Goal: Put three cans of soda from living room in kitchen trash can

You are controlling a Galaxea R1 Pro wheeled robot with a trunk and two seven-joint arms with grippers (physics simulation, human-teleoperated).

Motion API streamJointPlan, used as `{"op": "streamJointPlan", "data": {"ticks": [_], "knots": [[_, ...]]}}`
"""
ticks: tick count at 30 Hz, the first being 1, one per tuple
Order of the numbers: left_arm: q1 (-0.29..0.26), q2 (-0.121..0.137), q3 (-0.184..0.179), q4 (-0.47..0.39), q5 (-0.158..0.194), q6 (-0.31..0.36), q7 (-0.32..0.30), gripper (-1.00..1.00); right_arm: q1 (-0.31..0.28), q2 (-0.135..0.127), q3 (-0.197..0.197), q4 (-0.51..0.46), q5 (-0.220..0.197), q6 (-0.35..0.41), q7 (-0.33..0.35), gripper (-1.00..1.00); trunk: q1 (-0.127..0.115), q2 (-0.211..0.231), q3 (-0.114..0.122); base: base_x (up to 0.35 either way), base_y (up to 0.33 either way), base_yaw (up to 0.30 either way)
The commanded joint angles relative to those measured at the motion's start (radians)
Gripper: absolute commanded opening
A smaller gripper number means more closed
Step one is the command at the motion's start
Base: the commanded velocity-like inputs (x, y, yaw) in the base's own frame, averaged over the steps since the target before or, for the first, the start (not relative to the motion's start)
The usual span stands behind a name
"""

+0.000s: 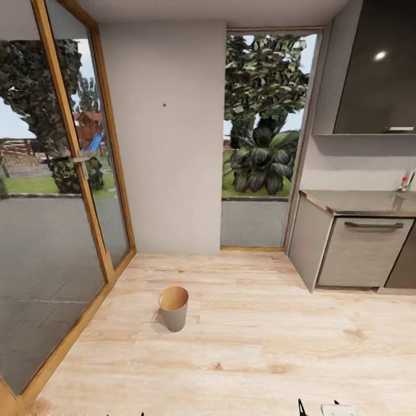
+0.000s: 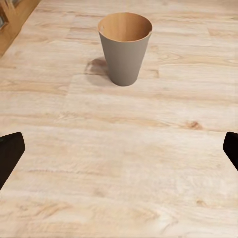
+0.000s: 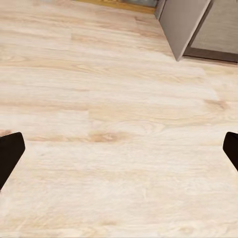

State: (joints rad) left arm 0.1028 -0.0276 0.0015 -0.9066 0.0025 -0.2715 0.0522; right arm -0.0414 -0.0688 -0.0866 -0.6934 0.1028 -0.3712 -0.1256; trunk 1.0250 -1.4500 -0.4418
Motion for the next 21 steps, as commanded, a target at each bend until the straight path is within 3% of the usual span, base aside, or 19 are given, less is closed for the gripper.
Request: {"op": "streamJointPlan", "data": {"ticks": [1, 16, 21], "knots": [[0.000, 0.000, 0.000, 0.000, 0.000, 0.000, 0.000, 1.00, 0.000, 0.000, 0.000, 0.000, 0.000, 0.000, 0.000, 1.00, 0.000, 0.000, 0.001, 0.118, -0.150, 0.224], [0.000, 0.000, 0.000, 0.000, -0.001, 0.000, 0.000, 1.00, 0.000, 0.000, -0.002, 0.000, 0.000, 0.000, -0.002, 1.00, 0.000, 0.000, 0.004, 0.118, -0.150, 0.184], [0.000, 0.000, 0.000, 0.000, 0.000, 0.000, 0.000, 1.00, 0.000, 0.000, -0.003, 0.000, 0.000, 0.000, -0.001, 1.00, 0.000, 0.000, 0.005, 0.118, -0.148, 0.072]]}}
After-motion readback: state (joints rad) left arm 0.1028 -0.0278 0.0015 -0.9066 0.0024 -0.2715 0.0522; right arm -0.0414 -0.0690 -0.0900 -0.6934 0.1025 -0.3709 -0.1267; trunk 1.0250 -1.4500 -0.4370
